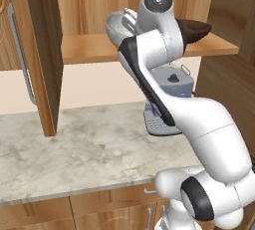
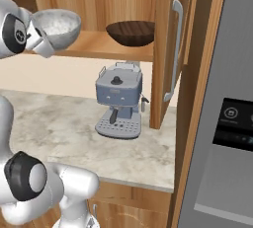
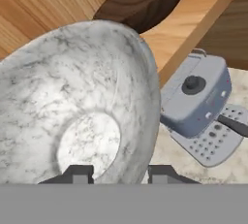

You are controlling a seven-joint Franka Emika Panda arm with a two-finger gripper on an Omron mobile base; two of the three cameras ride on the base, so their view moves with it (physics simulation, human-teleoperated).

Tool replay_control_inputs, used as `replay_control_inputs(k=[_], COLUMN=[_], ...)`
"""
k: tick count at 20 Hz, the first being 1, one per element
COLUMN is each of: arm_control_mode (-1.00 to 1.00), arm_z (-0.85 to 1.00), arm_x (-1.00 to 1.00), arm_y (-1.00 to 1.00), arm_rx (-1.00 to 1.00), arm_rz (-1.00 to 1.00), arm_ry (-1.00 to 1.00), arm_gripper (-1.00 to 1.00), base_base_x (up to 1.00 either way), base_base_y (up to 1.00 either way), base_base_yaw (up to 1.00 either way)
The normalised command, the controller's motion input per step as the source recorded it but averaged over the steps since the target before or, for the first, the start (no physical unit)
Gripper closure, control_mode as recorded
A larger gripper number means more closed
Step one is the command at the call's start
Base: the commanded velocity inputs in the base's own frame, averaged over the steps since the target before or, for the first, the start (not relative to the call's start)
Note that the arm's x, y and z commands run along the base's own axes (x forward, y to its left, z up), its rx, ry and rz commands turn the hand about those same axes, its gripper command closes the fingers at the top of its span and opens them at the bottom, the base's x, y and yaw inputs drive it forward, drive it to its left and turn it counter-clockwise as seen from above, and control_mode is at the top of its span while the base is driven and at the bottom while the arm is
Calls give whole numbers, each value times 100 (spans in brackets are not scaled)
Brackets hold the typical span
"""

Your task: Move the bowls from the cabinet to the plates on the dining table.

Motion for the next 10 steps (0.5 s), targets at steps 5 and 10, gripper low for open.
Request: replay_control_inputs(k=[5,10], arm_control_mode=[-100,-100], arm_z=[1,-1], arm_x=[-100,-100], arm_y=[-24,-21], arm_rx=[0,0], arm_rz=[-13,-12], arm_ry=[12,17], arm_gripper=[100,100], base_base_x=[0,0], base_base_y=[0,0], base_base_yaw=[0,0])
